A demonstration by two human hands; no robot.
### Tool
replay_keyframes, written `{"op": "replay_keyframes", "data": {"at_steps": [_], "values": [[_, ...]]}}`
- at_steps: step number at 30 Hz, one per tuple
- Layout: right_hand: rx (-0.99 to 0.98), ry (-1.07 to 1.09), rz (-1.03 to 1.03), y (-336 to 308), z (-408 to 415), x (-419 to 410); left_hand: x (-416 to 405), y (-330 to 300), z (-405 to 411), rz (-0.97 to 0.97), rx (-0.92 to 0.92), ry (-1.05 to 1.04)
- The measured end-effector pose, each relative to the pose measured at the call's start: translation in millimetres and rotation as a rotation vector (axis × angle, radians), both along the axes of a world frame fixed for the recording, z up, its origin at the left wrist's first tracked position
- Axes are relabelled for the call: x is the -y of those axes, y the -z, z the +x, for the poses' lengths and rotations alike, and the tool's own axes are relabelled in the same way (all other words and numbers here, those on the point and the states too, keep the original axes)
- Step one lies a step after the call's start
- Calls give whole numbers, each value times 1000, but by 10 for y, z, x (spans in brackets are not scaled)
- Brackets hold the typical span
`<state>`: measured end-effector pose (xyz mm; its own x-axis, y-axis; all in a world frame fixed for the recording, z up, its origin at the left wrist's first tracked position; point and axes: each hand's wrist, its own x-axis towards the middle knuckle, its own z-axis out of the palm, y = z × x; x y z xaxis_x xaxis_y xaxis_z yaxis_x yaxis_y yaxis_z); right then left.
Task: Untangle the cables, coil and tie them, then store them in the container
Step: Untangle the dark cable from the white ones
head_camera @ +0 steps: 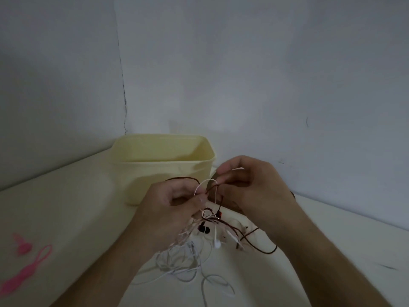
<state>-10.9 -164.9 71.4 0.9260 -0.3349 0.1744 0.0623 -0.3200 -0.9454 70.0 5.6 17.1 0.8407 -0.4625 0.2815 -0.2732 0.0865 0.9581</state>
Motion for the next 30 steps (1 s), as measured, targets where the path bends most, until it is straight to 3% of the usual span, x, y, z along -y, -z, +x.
{"op": "replay_keyframes", "data": {"at_steps": [5, 14, 30], "values": [[90, 77, -43, -44, -2, 88, -30, -21, 43, -27, -7, -7], [253, 100, 206, -63, -6, 202, -43, 12, 30, 184, -69, 87], [43, -74, -131, -20, -24, 63, -39, -36, 36, -50, -180, 136]]}}
